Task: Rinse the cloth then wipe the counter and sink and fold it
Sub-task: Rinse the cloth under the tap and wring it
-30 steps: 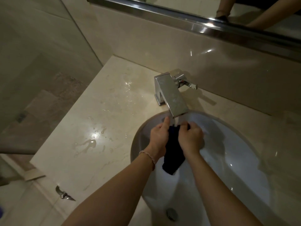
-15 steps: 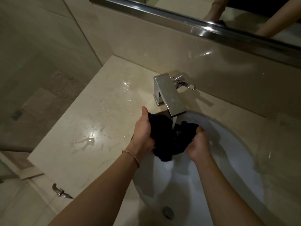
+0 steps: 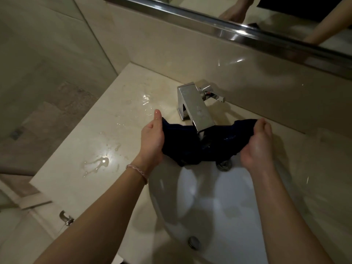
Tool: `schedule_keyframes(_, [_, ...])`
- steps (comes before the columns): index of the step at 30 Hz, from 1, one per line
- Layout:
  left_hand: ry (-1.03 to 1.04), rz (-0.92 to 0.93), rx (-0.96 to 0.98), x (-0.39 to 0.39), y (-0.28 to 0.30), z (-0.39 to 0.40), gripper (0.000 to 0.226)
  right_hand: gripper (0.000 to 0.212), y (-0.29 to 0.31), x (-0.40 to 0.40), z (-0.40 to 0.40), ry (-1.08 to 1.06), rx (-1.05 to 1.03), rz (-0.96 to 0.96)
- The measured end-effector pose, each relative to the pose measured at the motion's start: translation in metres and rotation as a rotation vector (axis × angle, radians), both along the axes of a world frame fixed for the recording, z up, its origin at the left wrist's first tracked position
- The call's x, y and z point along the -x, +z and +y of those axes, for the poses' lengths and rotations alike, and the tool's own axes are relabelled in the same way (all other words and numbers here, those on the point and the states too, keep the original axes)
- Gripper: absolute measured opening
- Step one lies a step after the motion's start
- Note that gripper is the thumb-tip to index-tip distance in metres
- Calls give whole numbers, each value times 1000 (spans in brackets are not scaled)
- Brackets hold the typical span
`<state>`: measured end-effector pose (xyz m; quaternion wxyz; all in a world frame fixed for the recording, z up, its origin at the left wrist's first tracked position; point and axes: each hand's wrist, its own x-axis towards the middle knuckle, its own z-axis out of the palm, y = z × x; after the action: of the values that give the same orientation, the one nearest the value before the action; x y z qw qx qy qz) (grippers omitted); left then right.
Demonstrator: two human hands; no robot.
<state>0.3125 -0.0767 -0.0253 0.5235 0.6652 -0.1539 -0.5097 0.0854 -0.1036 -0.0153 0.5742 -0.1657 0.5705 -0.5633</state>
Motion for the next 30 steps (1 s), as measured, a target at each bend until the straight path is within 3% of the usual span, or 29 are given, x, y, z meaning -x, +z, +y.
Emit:
schedule_keyframes(6, [-220, 245, -138, 60, -22, 15, 65, 43, -27, -59, 24, 187, -356, -229])
schedule_keyframes(8, [-211, 388, -137, 69, -26, 16, 65, 32, -29, -67, 30, 237, -338, -300])
schedule_keyframes(10, [-235, 383, -145, 73, -26, 16, 62, 19, -28, -66, 32, 224, -252, -326])
schedule_keyframes(11, [-220, 303, -176, 73, -26, 16, 56, 16, -29, -65, 34, 225, -201, -237])
schedule_keyframes(13, [-146, 195, -191, 77, -27, 18, 41, 10, -38, -59, 36, 235, -131, 295])
schedule_keyframes(14, [-103, 208, -179, 78, -27, 18, 39, 5, -40, -55, 38, 232, -89, 582])
schedule_keyframes(15, [-60, 286, -160, 79, -24, 17, 43, 4, -44, -51, 41, 233, -78, 745])
schedule_keyframes(16, [-24, 414, -136, 79, -20, 15, 52, 14, -45, -49, 44, 224, -103, 746])
schedule_keyframes(19, [47, 764, -93, 77, -3, 12, 62, 48, -48, -52, 50, 291, -458, 230])
schedule_keyframes(22, [64, 921, -165, 79, -1, 19, 66, 57, -47, -58, 58, 297, -490, -205])
schedule_keyframes(24, [85, 902, -202, 77, -6, 25, 69, 56, -38, -61, 60, 202, -421, -399])
schedule_keyframes(26, [57, 738, -253, 75, -8, 28, 65, 48, -34, -61, 56, 154, -360, -453])
schedule_keyframes(29, [37, 88, -227, 72, -25, 27, 40, 43, -33, -61, 51, 210, -303, -461])
schedule_keyframes(30, [34, -77, -176, 69, -30, 25, 43, 44, -32, -62, 50, 238, -290, -461])
